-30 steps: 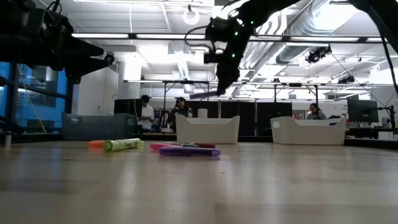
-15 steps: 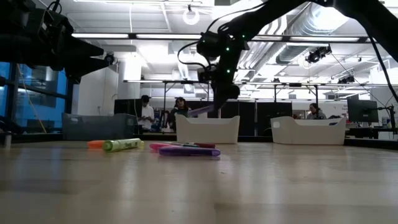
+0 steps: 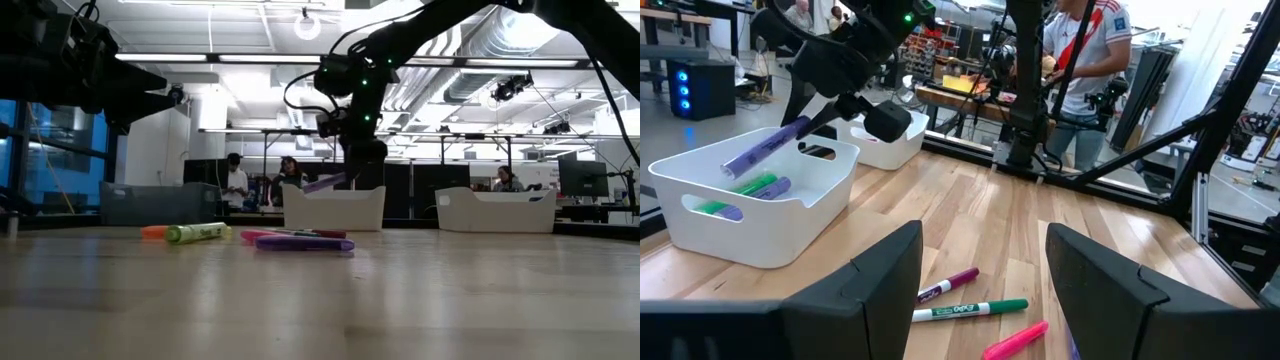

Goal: Pick & Place Markers
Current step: Put the violet highlighter pen into the left white bin, then put the pink marker pen into the right white bin

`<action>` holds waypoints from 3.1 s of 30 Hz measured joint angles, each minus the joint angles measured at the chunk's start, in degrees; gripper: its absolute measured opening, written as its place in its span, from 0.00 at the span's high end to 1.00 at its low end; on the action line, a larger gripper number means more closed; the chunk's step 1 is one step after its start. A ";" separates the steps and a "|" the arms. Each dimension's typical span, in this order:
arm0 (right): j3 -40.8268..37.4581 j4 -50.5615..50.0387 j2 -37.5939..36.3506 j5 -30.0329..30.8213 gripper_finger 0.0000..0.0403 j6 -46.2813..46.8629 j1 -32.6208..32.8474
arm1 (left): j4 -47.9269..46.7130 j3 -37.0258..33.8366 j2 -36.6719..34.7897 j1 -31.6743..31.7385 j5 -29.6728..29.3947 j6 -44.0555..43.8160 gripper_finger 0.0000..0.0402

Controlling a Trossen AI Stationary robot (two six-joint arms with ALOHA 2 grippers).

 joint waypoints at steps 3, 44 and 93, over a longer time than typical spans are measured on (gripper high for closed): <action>0.00 -0.02 0.00 0.84 0.82 0.00 0.25 | 0.00 0.00 0.01 0.01 0.00 0.00 0.47; -0.02 -8.64 -9.28 -4.09 0.58 31.02 14.14 | 0.00 0.00 0.01 -0.01 0.01 -0.01 0.47; -14.36 2.01 -9.11 -15.62 0.58 60.18 26.98 | -0.01 0.00 0.00 0.01 0.01 -0.01 0.47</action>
